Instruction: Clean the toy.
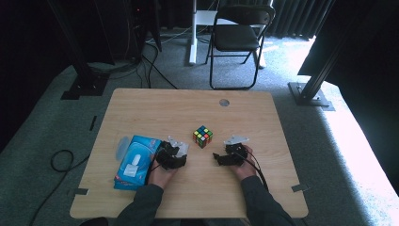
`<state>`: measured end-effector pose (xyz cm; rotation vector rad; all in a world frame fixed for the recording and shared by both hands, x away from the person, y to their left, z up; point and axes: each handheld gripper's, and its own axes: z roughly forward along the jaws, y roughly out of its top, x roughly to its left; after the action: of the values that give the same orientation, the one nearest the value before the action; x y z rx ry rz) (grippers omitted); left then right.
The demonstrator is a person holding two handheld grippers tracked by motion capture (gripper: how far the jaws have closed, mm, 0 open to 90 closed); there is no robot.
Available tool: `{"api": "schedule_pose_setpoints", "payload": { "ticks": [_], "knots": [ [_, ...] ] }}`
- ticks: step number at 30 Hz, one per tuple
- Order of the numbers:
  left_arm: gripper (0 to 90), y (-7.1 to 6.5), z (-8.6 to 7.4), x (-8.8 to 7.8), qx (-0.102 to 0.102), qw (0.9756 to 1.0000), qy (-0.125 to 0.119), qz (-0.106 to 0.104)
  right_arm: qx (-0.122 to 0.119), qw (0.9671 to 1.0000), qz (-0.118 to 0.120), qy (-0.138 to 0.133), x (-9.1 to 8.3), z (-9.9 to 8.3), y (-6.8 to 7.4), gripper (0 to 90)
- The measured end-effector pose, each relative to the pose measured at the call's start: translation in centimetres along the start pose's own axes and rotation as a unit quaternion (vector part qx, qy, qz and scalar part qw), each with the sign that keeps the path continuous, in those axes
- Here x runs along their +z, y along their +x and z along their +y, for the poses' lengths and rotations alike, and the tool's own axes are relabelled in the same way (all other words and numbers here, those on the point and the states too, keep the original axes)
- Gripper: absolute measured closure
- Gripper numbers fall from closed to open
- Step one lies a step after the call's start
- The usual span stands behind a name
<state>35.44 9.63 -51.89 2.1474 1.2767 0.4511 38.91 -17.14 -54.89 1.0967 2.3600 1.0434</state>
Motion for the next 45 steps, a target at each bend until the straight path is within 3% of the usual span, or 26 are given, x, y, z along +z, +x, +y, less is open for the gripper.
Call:
{"api": "schedule_pose_setpoints", "payload": {
  "ticks": [1, 7, 13, 16, 27, 37, 40, 45],
  "knots": [
    [45.5, -0.1, -0.13, 0.27, -0.001, 0.9999, 0.002, 0.01, 0.0, 1.0, 0.0, 0.0, 0.0, 0.0, 0.0, 23.7],
    [42.3, -0.15, -0.55, 1.03, -0.005, 0.9997, 0.007, 0.021, 0.0, 1.0, 0.0, 0.0, 0.0, 0.0, 0.01, 23.7],
    [42.1, -0.15, -0.69, 1.16, -0.007, 0.9997, 0.002, 0.025, 0.0, 1.0, 0.0, 0.0, 0.0, 0.01, 0.0, 23.5],
    [42.7, -0.07, -0.69, 1.17, -0.013, 0.9996, 0.001, 0.023, -0.008, 0.9999, 0.009, 0.005, 0.06, 0.03, 0.06, 18.6],
    [45.7, -0.2, -0.85, 1.14, -0.015, 0.9993, -0.003, 0.034, -0.009, 0.9999, 0.01, 0.005, 0.06, 0.04, 0.06, 18.7],
    [66.3, -0.06, -1.01, 0.92, -0.032, 0.998, -0.009, 0.054, -0.003, 1.0, 0.004, -0.003, -0.03, 0.02, 0.08, 28.3],
    [71.6, -0.1, -0.93, 0.88, -0.031, 0.998, -0.005, 0.055, 0.002, 1.0, -0.002, -0.001, -0.03, 0.07, 0.26, 28.0],
    [81.3, -0.1, -0.79, 0.84, -0.027, 0.998, 0.001, 0.058, -0.005, 1.0, 0.004, 0.004, 0.26, 0.23, 0.36, 20.0]
  ]
}}
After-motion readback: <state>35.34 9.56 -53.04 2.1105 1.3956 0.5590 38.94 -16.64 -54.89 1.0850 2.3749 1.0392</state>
